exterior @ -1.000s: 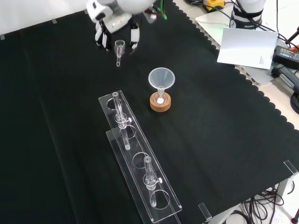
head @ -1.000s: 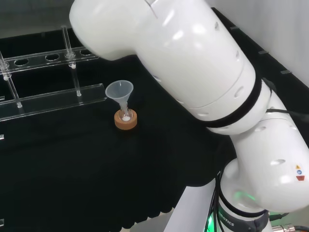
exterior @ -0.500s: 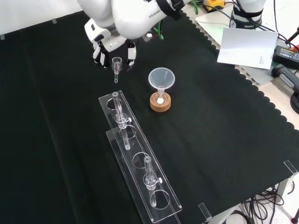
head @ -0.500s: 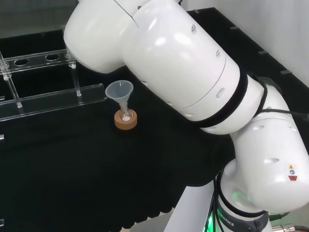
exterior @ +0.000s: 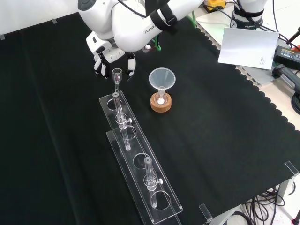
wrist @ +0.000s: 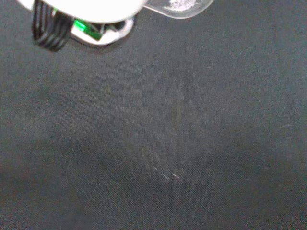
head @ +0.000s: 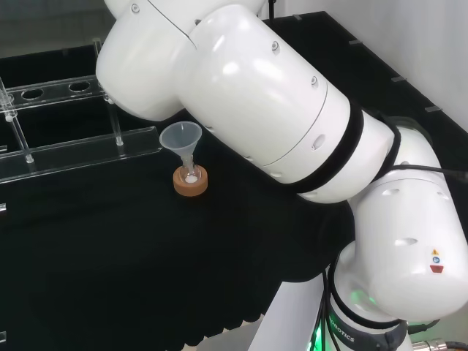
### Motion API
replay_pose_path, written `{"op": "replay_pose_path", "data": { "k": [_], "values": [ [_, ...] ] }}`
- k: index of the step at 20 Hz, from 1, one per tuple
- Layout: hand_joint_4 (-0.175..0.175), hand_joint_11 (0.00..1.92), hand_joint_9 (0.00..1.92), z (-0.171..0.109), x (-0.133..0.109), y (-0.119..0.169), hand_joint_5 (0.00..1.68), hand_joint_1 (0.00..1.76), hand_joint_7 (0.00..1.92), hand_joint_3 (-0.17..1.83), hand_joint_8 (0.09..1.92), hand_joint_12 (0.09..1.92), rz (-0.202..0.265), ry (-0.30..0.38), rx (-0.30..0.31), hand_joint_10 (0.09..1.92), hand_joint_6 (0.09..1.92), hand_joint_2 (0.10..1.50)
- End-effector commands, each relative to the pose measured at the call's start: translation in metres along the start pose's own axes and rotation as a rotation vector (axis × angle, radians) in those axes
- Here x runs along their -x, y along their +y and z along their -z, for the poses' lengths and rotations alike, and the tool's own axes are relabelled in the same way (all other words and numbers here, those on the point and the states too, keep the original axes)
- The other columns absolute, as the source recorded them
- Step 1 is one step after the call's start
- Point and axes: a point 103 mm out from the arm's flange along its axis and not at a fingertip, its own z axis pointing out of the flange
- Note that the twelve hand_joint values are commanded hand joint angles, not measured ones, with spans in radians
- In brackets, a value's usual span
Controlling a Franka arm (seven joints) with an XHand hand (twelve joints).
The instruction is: Put the weighing funnel back on the table.
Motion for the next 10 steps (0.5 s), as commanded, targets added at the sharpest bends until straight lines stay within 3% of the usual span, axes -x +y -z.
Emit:
{"op": "replay_pose_path", "data": {
  "k": [1, 10],
  "values": [
    [0.175, 0.79, 0.92, -0.016, -0.005, 0.009, 1.25, 1.12, 0.56, 0.65, 0.68, 1.05, 0.017, -0.017, -0.028, 0.34, 0.71, 0.66],
    [0.175, 0.80, 0.92, -0.037, -0.016, 0.023, 1.26, 1.12, 0.56, 0.65, 0.68, 1.05, 0.038, -0.050, -0.046, 0.34, 0.70, 0.66]
  ]
}}
